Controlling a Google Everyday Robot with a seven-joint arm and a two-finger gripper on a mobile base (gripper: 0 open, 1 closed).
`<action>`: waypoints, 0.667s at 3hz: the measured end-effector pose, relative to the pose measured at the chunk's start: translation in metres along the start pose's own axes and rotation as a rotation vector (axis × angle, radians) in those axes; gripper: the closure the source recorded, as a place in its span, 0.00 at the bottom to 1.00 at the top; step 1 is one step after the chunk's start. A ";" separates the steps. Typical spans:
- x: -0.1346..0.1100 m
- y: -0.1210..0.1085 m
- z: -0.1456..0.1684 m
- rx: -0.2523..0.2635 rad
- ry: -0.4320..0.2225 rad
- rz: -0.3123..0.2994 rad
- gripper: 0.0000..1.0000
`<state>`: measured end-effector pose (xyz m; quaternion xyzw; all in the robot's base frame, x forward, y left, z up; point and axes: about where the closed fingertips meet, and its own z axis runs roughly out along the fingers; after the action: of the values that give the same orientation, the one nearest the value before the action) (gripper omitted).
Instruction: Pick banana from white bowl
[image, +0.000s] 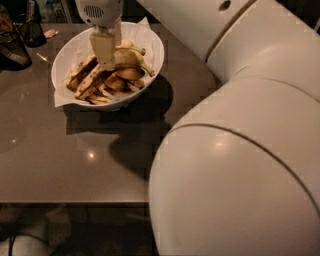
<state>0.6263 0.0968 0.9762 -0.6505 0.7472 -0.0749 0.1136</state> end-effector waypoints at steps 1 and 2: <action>-0.001 0.003 0.008 -0.015 0.015 -0.010 0.42; 0.001 0.005 0.015 -0.032 0.025 -0.013 0.43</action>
Offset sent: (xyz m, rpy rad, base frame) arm -0.0276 -0.0270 -0.0262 -0.1319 0.1634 -0.0146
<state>0.6258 0.0974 0.9605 -0.6559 0.7456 -0.0720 0.0933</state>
